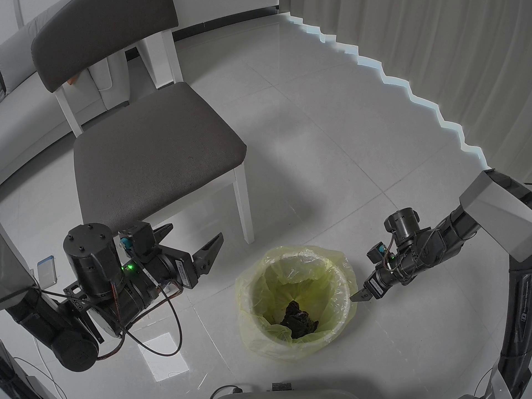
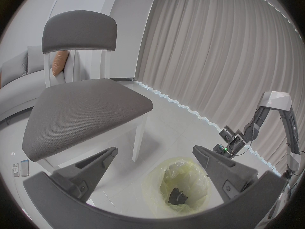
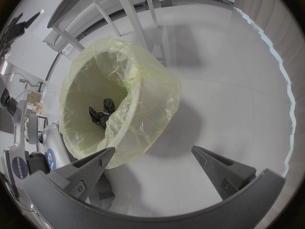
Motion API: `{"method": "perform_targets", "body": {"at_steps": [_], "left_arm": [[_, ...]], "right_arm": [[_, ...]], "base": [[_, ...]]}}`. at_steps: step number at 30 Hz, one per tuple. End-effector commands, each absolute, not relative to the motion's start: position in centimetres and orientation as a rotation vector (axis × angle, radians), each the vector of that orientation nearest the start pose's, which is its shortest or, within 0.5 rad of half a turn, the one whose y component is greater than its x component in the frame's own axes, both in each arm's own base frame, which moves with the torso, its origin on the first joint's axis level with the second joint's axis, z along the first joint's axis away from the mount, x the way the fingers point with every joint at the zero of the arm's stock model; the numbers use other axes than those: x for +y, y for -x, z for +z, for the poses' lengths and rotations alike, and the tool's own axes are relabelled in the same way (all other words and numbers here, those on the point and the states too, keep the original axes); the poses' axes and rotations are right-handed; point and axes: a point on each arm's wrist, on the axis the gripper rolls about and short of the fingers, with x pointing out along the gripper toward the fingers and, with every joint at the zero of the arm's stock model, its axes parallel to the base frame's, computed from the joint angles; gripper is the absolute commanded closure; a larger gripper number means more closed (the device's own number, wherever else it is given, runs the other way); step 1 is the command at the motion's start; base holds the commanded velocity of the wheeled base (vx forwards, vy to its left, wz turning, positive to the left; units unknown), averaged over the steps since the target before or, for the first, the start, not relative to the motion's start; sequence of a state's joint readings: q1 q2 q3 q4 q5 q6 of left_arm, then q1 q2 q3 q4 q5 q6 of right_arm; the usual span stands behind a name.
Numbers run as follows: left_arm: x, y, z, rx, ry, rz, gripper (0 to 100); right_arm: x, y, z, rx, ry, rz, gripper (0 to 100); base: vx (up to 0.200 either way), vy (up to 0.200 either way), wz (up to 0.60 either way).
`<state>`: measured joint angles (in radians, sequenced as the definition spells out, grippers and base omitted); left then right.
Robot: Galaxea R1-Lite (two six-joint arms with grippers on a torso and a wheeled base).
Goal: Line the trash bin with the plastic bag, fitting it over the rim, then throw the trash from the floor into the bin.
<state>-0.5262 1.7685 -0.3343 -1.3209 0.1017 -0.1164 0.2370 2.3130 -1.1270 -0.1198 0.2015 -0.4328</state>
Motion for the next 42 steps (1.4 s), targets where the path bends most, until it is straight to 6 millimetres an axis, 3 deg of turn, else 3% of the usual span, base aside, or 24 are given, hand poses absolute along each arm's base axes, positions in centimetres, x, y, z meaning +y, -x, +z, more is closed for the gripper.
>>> {"method": "perform_targets", "body": {"at_steps": [1,5,11,16,23,30,34,39,42], "left_arm": [[-12.3,-22.0,12.6,0.114,0.086,-0.416,0],[-12.1,-22.0,12.5,0.12,0.085,-0.411,0],[-12.7,-22.4,12.2,0.129,0.081,-0.421,0],[-13.5,-23.6,10.7,0.174,0.067,-0.425,0],[-15.4,-24.9,8.3,0.244,0.058,-0.483,0],[-15.7,-25.8,5.3,0.345,0.037,-0.519,0],[-15.1,-28.2,2.7,0.399,0.031,-0.513,0],[-14.6,-30.8,0.2,0.422,0.028,-0.502,0],[-14.2,-32.1,-1.1,0.428,0.009,-0.511,0]], "right_arm": [[9.1,-39.1,-1.7,1.011,0.391,0.609,0],[8.6,-40.2,-1.0,1.029,0.391,0.603,0],[9.2,-42.4,-2.4,1.017,0.4,0.609,0],[10.4,-44.5,-3.8,1.051,0.404,0.627,0],[10.2,-46.0,-3.3,1.091,0.388,0.616,0],[7.6,-45.5,1.9,1.02,0.365,0.559,0],[5.8,-43.0,7.4,0.957,0.351,0.524,0],[4.8,-39.8,11.2,0.904,0.351,0.506,0],[4.6,-38.1,12.5,0.863,0.359,0.497,0]], "base": [[0.0,0.0,0.0],[0.0,0.0,0.0],[0.0,0.0,0.0],[0.0,0.0,0.0],[0.0,0.0,0.0],[0.0,0.0,0.0],[0.0,0.0,0.0],[0.0,0.0,0.0],[0.0,0.0,0.0]]}}
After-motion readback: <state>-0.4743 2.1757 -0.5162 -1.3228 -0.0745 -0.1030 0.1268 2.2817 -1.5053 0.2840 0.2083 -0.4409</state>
